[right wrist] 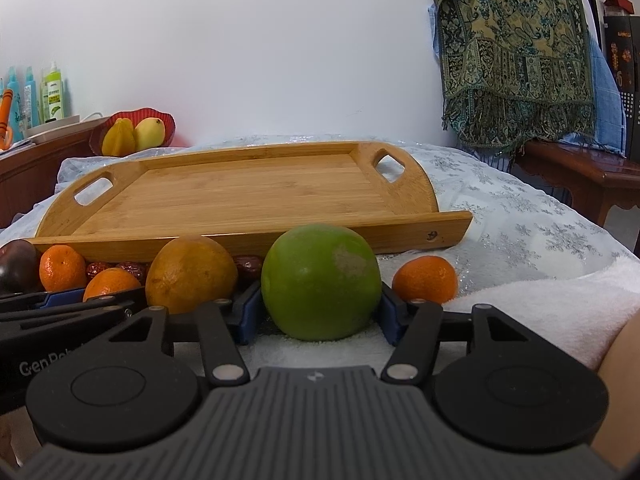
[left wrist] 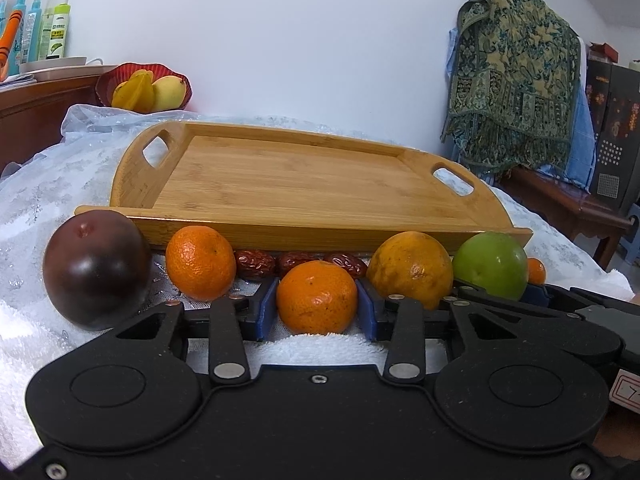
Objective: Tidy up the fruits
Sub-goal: 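Close the left gripper on a mandarin while the right gripper closes on the green fruit, then lift the mandarin with the left gripper while the right gripper carries the green fruit over the tray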
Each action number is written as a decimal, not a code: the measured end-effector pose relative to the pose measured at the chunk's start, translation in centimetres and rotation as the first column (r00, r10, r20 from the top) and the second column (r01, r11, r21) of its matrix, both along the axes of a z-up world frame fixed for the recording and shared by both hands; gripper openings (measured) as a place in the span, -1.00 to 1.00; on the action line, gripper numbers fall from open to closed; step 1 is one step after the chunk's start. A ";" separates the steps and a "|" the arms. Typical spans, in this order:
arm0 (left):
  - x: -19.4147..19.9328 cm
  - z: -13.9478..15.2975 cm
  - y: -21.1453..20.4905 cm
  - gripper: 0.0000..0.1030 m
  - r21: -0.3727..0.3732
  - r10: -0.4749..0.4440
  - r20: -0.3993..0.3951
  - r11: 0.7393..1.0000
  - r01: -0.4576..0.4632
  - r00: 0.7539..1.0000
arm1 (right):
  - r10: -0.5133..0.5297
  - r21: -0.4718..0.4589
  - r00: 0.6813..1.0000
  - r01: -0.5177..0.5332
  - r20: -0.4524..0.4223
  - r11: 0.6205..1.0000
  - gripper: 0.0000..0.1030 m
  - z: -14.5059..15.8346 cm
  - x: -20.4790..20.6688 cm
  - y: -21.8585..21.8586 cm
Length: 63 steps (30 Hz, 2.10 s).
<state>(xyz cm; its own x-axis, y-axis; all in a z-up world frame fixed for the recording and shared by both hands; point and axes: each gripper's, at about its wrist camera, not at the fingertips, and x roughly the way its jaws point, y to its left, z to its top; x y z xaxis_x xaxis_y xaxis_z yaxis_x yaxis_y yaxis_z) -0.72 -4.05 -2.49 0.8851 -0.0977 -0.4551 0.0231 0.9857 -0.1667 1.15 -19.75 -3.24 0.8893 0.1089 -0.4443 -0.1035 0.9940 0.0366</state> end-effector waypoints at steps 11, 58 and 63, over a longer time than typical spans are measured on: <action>-0.4 0.4 -0.5 -0.27 0.032 0.000 0.002 0.999 0.000 1.000 | -0.013 0.059 1.000 0.013 0.003 0.998 0.16 0.3 -0.3 -0.6; 3.1 6.5 1.7 -0.27 0.102 0.041 0.106 0.993 -0.052 0.994 | 0.006 0.121 0.993 -0.020 0.116 0.992 0.15 4.4 1.0 -1.4; 5.5 7.4 2.3 -0.27 0.117 0.044 0.093 0.992 -0.055 0.995 | 0.017 0.116 0.992 -0.032 0.128 0.993 0.15 5.3 2.5 -1.1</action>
